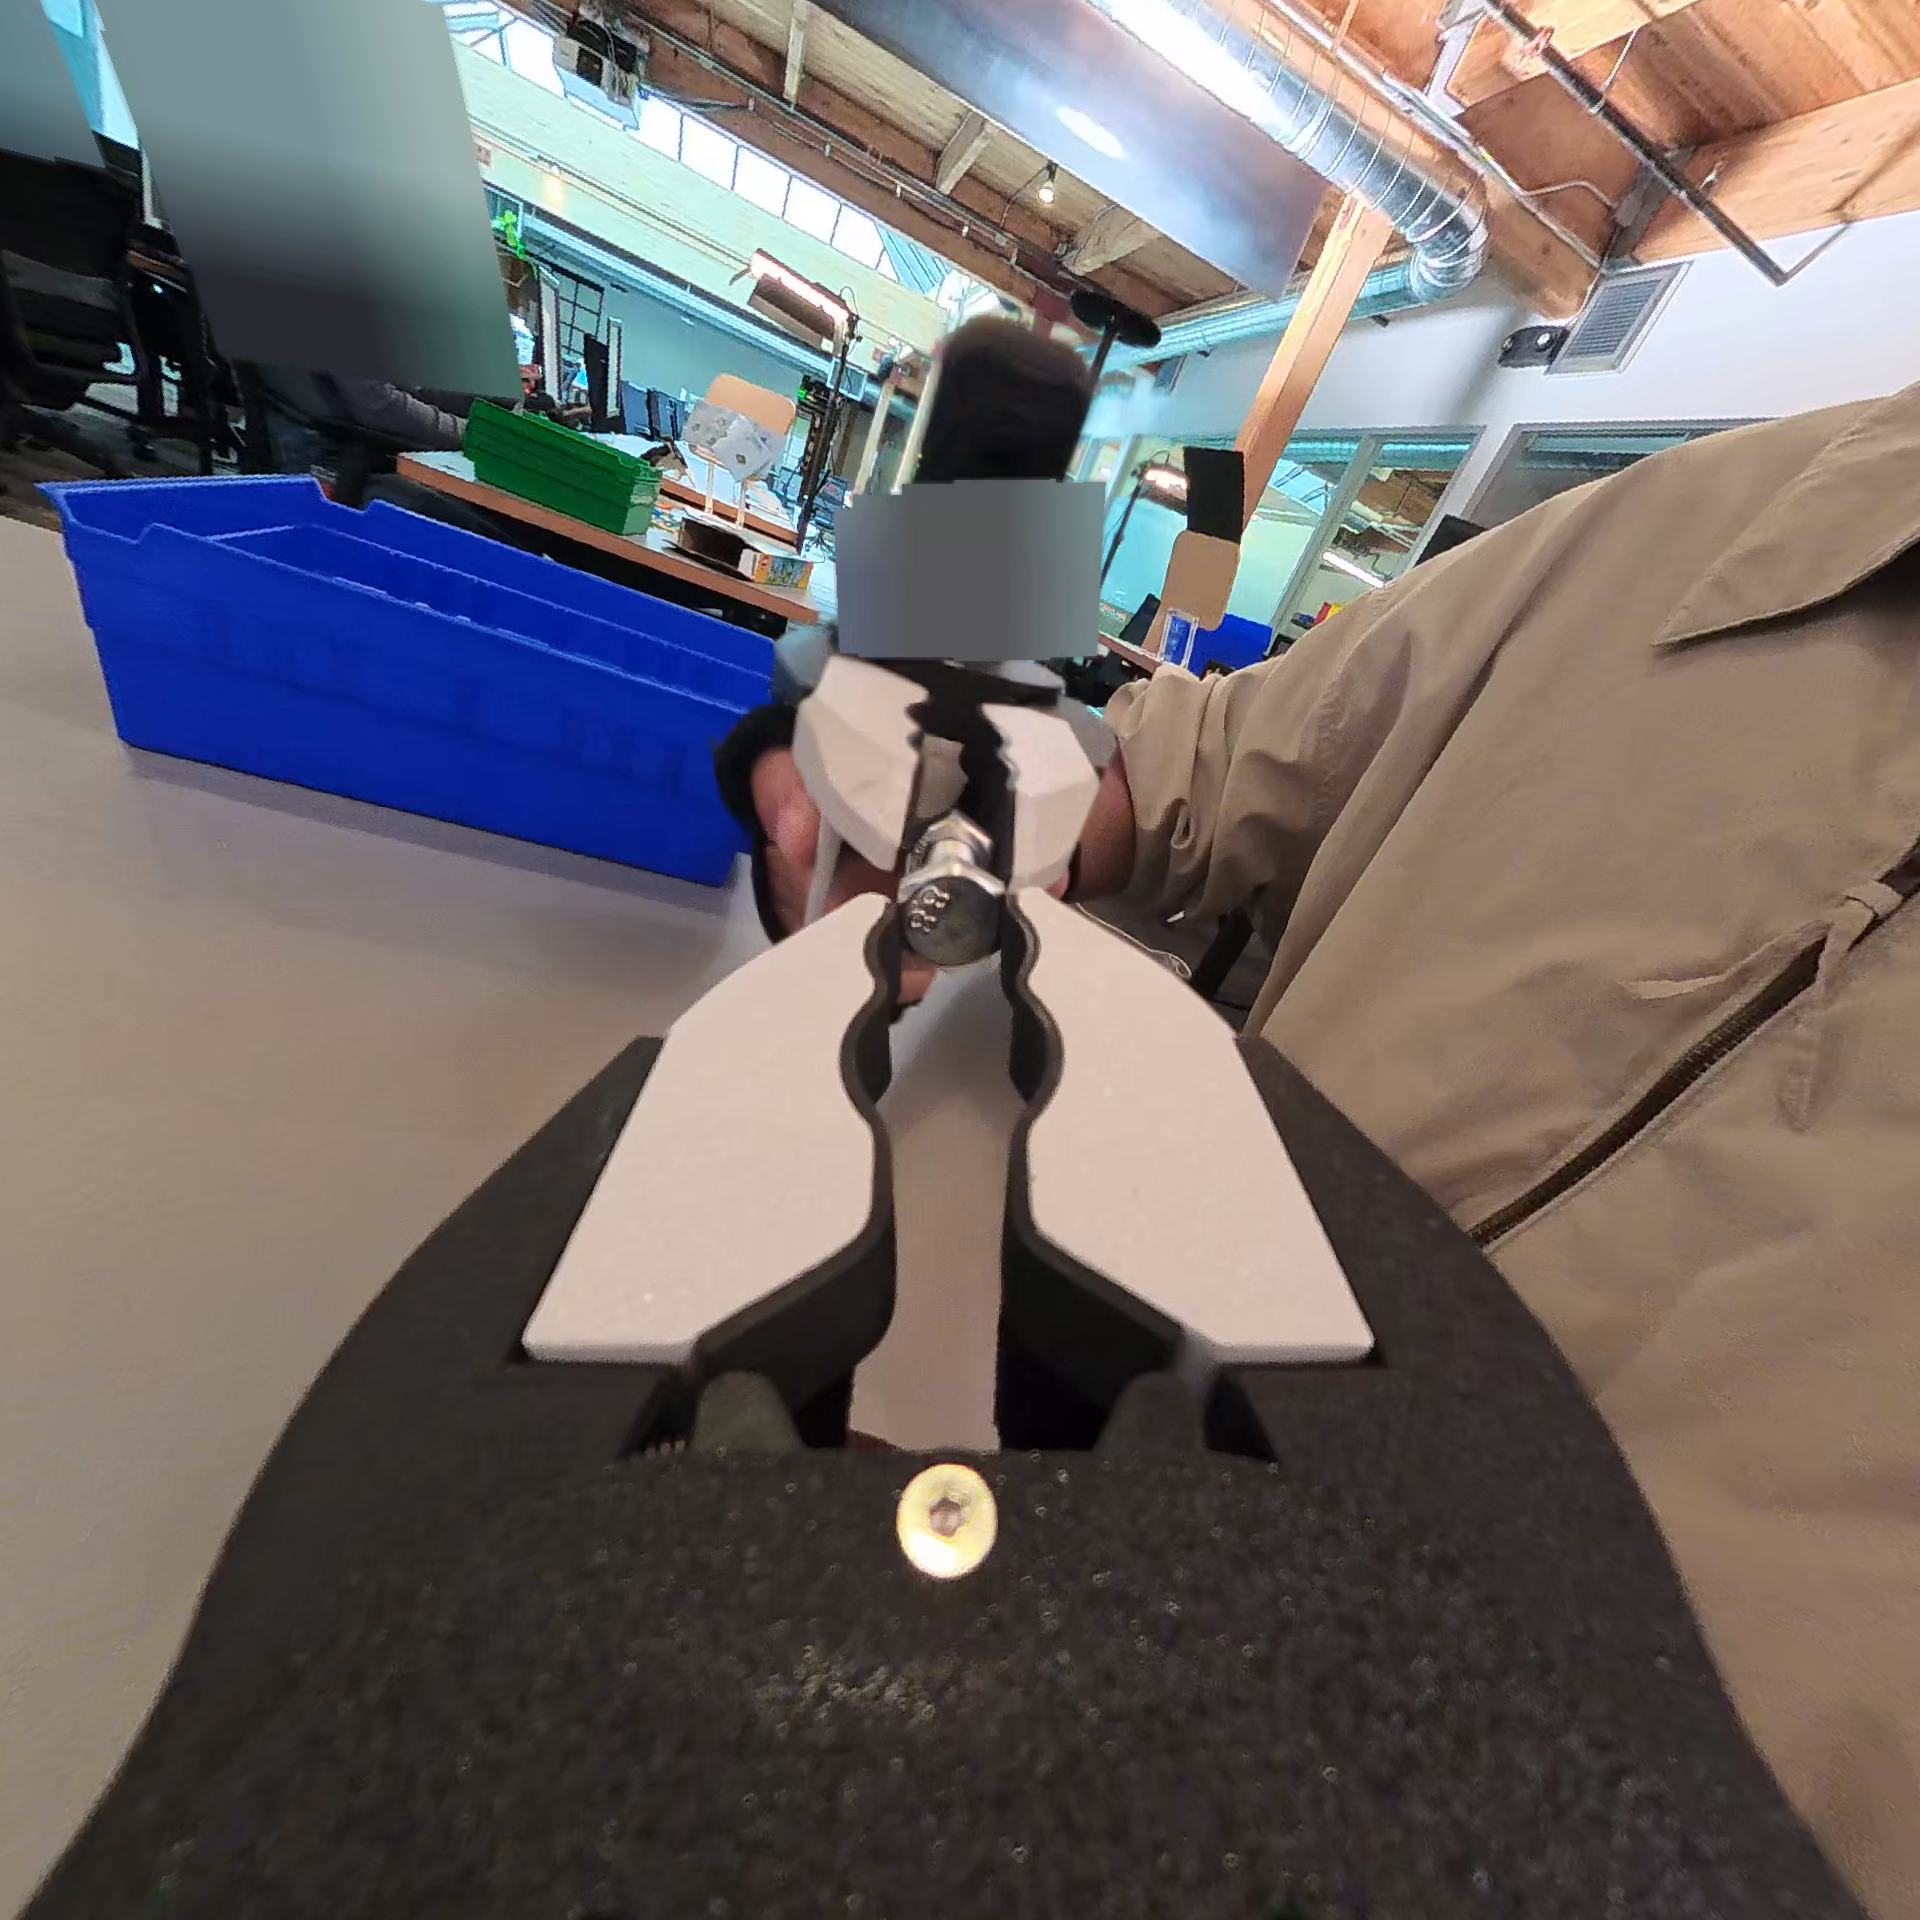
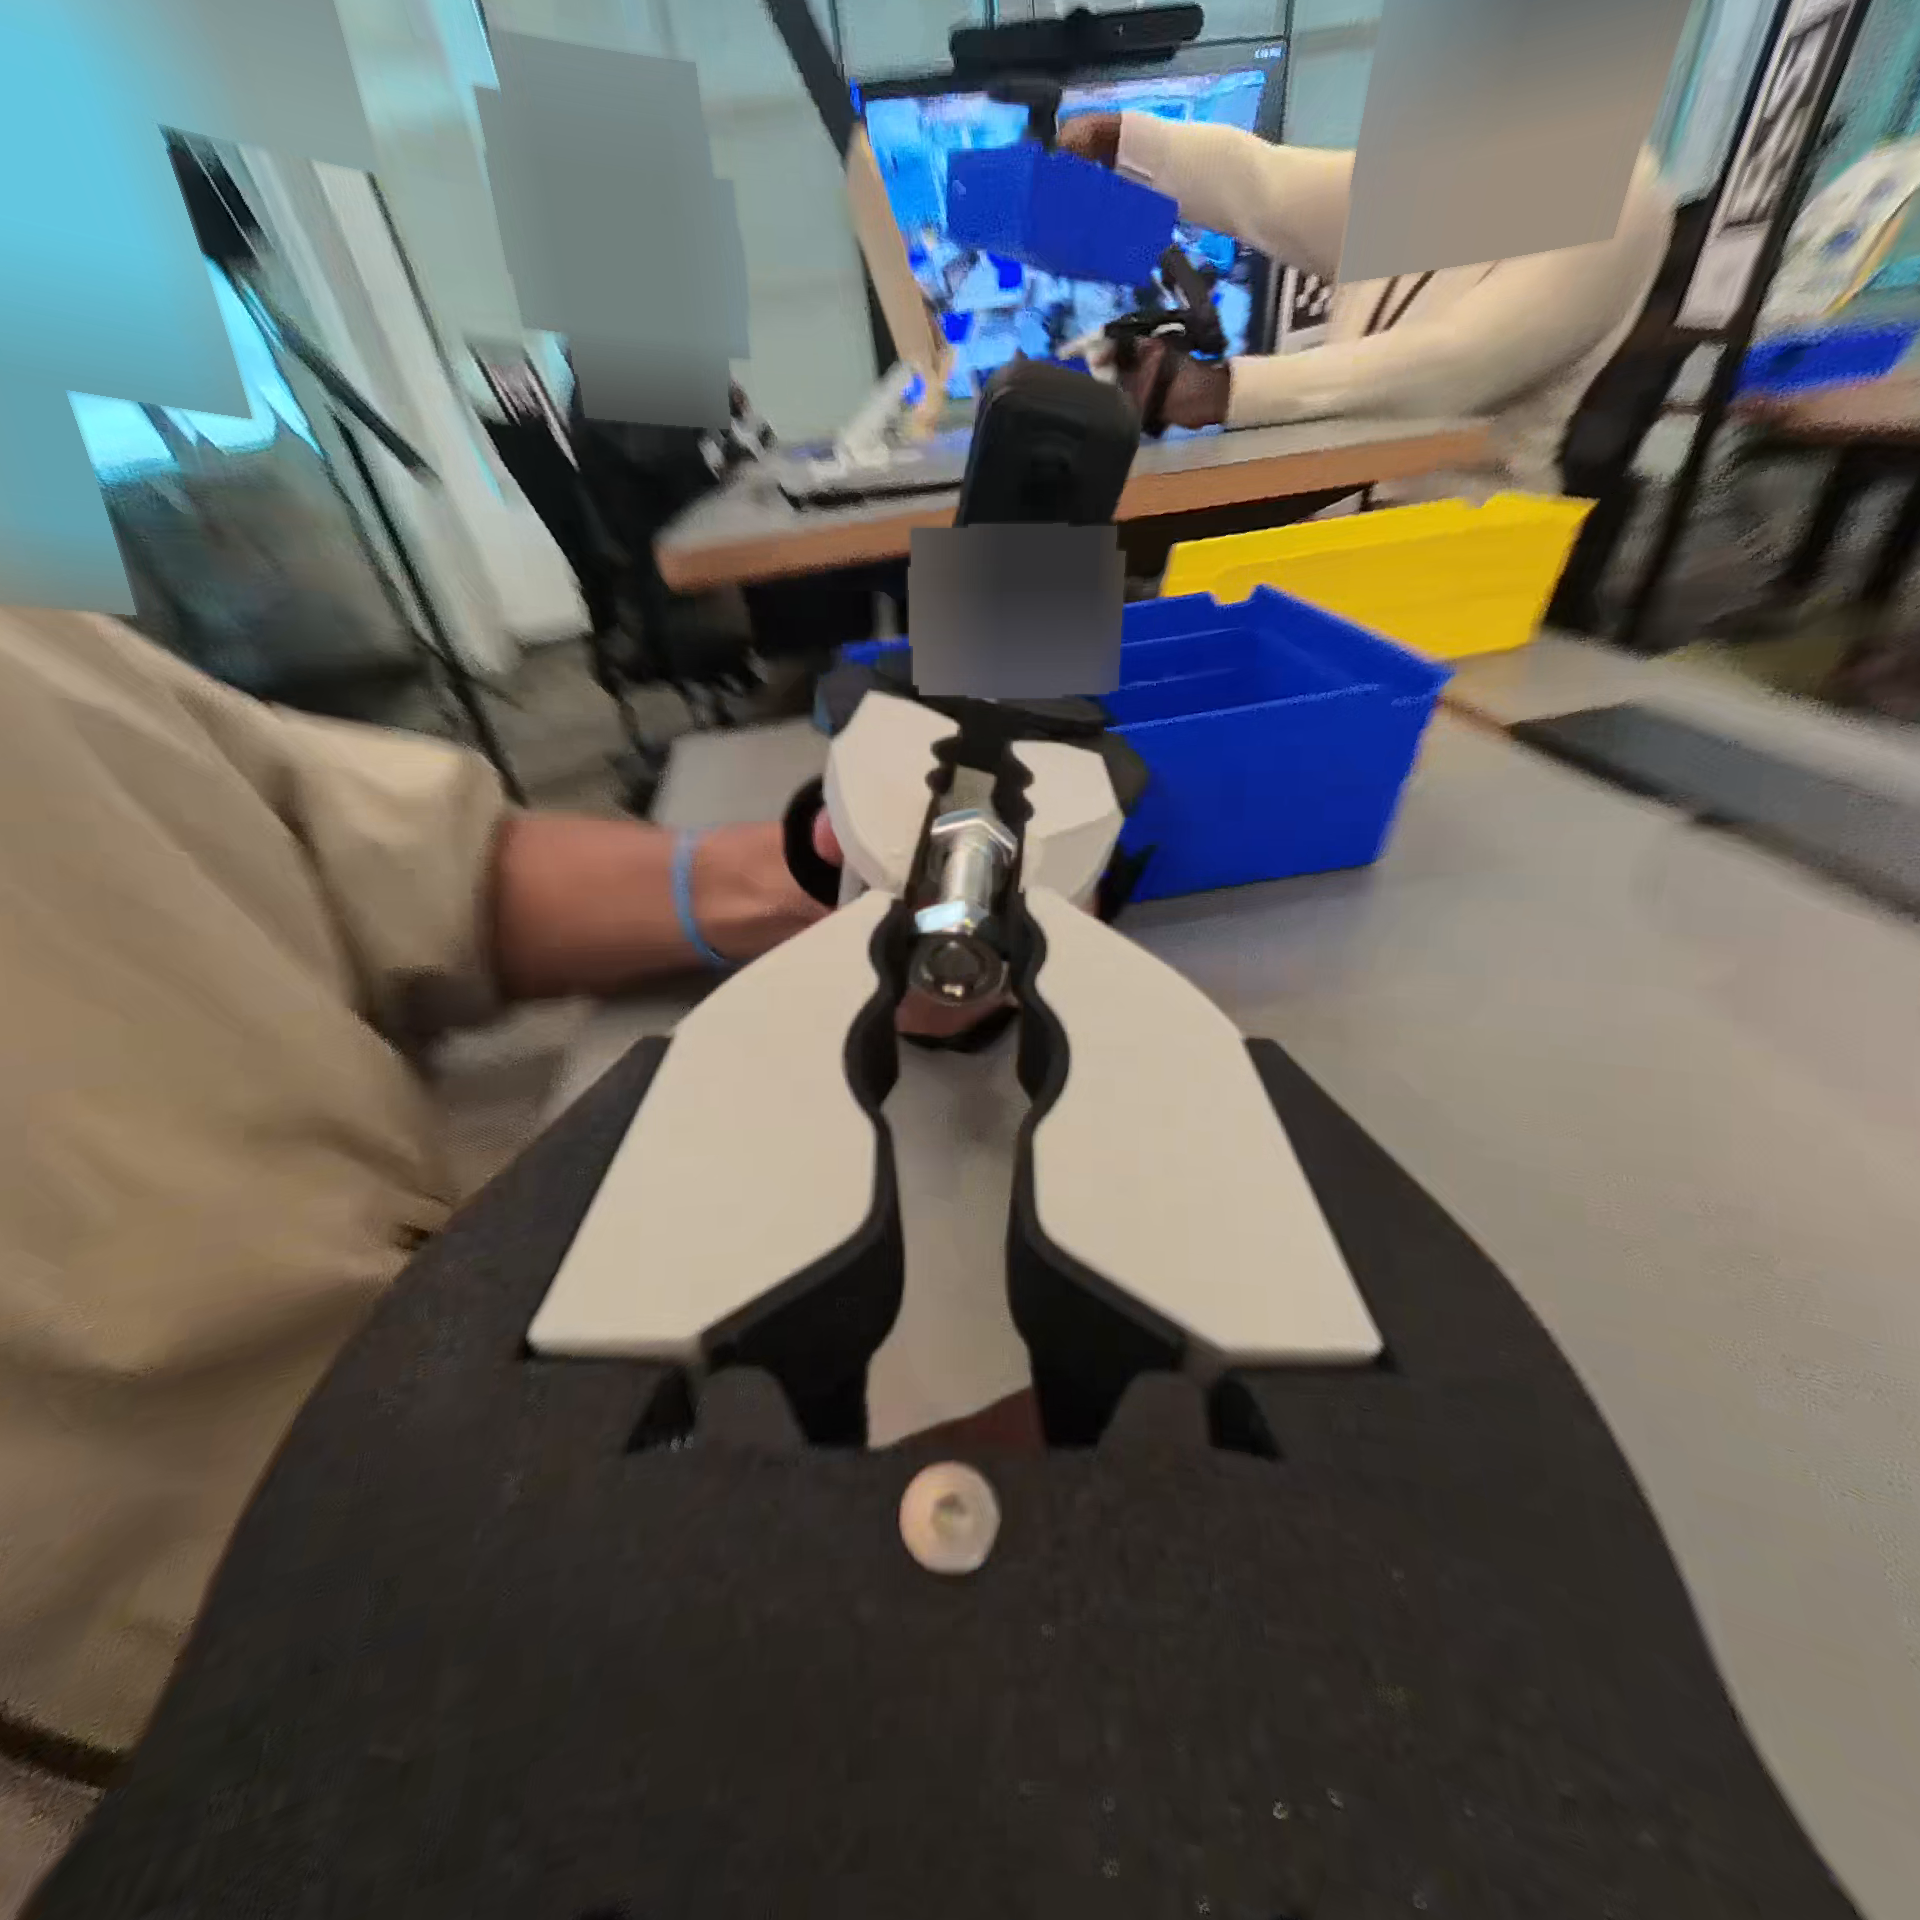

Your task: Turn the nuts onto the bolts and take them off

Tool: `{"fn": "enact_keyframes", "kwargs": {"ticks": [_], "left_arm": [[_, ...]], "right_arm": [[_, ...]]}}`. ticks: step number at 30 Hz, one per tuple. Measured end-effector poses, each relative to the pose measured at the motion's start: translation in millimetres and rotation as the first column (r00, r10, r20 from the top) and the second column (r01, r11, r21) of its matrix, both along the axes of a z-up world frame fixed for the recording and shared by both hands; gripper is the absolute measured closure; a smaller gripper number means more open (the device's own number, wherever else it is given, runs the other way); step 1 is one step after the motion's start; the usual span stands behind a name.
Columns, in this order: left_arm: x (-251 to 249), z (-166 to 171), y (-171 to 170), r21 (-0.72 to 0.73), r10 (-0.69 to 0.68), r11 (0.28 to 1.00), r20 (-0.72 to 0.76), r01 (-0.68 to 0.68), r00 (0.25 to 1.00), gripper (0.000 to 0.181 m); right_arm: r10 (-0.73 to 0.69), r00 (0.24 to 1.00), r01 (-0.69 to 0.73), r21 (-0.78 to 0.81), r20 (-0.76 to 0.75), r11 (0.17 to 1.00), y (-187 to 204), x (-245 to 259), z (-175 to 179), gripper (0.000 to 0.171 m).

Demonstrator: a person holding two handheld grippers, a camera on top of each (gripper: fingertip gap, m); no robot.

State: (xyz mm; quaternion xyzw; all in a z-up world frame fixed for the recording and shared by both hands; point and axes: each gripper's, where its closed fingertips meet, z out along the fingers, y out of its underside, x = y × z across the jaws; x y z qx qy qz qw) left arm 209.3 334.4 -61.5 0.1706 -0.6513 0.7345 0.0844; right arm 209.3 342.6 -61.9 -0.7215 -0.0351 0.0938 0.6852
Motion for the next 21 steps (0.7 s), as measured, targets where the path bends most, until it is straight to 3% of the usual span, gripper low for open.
{"fn": "enact_keyframes", "kwargs": {"ticks": [2,3,6,9,10,12,14,16,17,19,21], "left_arm": [[1,-1,0,0.005,0.01,1.0,0.001,-0.01,1.0,0.164],[2,-3,0,0.017,0.017,1.0,0.005,-0.017,1.0,0.164],[4,-4,0,0.036,0.037,0.999,0.022,-0.038,0.999,0.164],[5,-5,1,0.059,0.053,0.997,0.047,-0.056,0.997,0.164],[6,-6,2,0.07,0.062,0.995,0.06,-0.067,0.996,0.164],[7,-7,3,0.078,0.074,0.994,0.069,-0.079,0.995,0.164],[7,-4,3,0.059,0.072,0.995,0.069,-0.077,0.995,0.164],[7,-2,3,0.048,0.073,0.996,0.065,-0.076,0.995,0.164],[7,-1,3,0.039,0.072,0.996,0.058,-0.074,0.996,0.164],[9,-2,5,0.027,0.072,0.997,0.04,-0.073,0.997,0.164],[11,0,7,0.003,0.08,0.997,0.025,-0.08,0.997,0.164]], "right_arm": [[0.068,0.963,-0.064,0.023,-0.26,0.998,-1,1,0,0.153],[0.107,0.911,-0.102,0.034,-0.399,0.994,-1,2,0,0.153],[0.217,0.651,-0.206,0.106,-0.727,0.973,-1,4,-1,0.153],[0.272,0.313,-0.265,0.191,-0.91,0.945,-1,2,-4,0.153],[0.268,0.236,-0.268,0.202,-0.934,0.942,0,2,-6,0.153],[0.248,0.168,-0.252,0.202,-0.954,0.946,1,4,-6,0.153],[0.236,0.173,-0.242,0.191,-0.956,0.951,0,4,-2,0.153],[0.223,0.269,-0.23,0.162,-0.937,0.96,0,4,0,0.15],[0.211,0.354,-0.224,0.137,-0.911,0.965,-1,4,1,0.139],[0.156,0.6,-0.186,0.053,-0.785,0.981,-4,6,-2,0.125],[0.059,0.885,-0.081,-0.026,-0.461,0.996,-8,10,-4,0.124]]}}
